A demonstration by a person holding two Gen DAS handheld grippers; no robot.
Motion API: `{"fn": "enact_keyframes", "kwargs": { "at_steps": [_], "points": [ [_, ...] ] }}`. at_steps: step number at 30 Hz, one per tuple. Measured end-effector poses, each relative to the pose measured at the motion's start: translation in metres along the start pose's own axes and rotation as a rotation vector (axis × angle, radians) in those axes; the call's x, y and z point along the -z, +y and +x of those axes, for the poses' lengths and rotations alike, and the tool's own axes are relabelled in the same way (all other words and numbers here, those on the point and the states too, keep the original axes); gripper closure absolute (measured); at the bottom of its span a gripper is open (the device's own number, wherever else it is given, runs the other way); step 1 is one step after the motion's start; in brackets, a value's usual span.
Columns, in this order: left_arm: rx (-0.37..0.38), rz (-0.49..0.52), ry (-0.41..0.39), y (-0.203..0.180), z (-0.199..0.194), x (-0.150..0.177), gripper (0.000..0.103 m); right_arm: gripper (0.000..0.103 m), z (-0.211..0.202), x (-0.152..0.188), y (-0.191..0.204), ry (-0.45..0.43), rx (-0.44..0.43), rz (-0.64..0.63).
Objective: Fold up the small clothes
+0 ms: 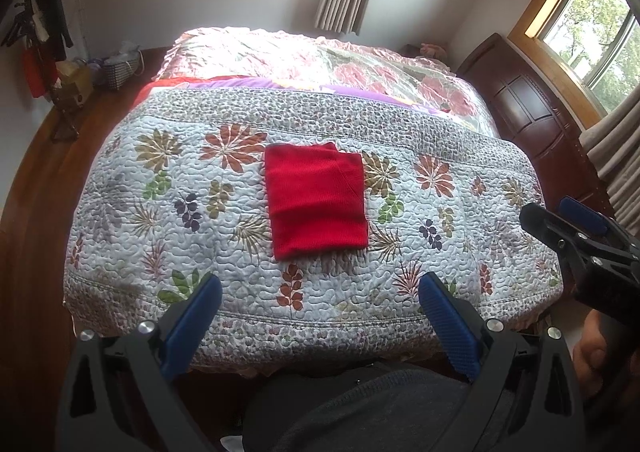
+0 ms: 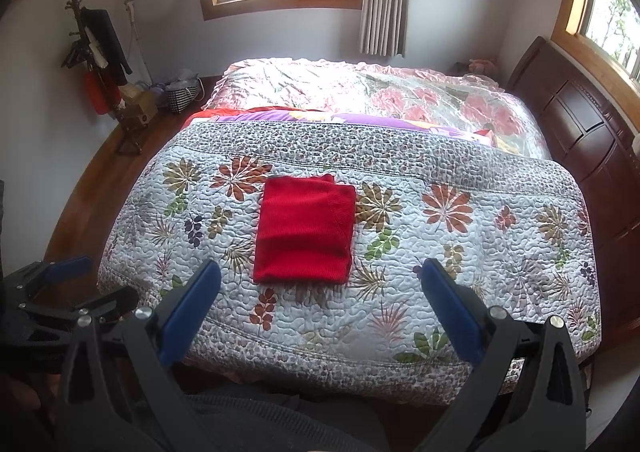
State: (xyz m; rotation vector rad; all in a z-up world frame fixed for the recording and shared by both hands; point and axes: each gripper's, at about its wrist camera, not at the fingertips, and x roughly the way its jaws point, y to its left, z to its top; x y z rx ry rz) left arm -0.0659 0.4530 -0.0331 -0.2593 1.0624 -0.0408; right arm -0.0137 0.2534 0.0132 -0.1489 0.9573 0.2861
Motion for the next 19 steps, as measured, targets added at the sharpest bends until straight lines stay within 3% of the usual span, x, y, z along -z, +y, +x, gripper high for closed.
{"fn": "enact_keyframes", "kwargs": {
  "at_steps": [19],
  "points": [
    [-0.004, 0.005, 0.003, -0.004, 0.007, -0.011, 0.004, 0.003, 0.012, -0.008, -0.006, 0.015, -0.009, -0.006]
  ]
}}
